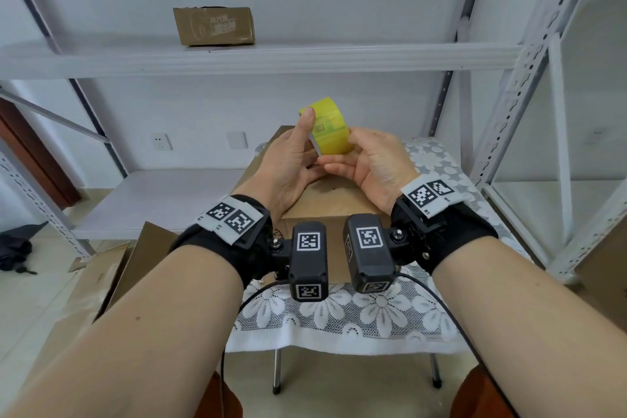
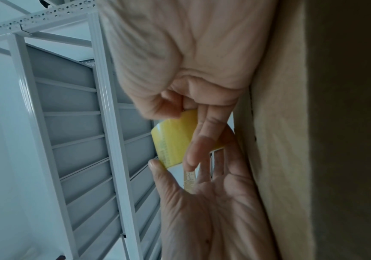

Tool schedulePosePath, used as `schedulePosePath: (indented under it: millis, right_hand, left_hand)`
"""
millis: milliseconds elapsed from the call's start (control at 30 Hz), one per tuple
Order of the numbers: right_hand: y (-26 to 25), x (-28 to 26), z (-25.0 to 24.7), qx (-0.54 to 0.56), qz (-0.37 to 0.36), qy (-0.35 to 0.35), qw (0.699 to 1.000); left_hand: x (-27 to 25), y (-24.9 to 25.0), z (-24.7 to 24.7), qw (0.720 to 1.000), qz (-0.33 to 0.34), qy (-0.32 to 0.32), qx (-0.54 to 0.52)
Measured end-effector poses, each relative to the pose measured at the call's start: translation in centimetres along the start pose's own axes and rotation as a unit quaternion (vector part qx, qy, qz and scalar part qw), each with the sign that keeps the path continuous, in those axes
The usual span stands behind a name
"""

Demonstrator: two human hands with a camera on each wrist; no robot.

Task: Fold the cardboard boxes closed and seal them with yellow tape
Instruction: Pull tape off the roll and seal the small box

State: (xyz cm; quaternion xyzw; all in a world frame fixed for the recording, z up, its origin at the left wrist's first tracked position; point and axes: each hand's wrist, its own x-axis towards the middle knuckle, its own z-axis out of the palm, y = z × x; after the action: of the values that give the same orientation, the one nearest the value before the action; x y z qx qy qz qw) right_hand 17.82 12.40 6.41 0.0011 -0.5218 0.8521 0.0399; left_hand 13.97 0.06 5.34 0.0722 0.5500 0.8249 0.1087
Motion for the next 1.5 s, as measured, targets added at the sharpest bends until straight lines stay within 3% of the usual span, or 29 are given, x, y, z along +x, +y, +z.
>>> schedulePosePath:
  millis: [267, 600, 1500]
  right_hand:
    - [0.19, 0.01, -0.03, 0.011, -0.006, 0.007, 1.000]
    - [0.34, 0.23, 0.19, 0.043, 0.042, 0.040, 0.997]
    - [0.59, 0.29, -0.04, 0.035, 0.029, 0.008, 0.999]
  left_hand:
    - [-0.04, 0.00, 0.06, 1.000, 0.002, -0.001, 0.007]
    - [0.14, -0.05, 0.19, 1.000, -0.001, 0.008, 0.005]
    - [0.27, -0.16, -0.07, 1.000, 0.002, 0.002, -0.003]
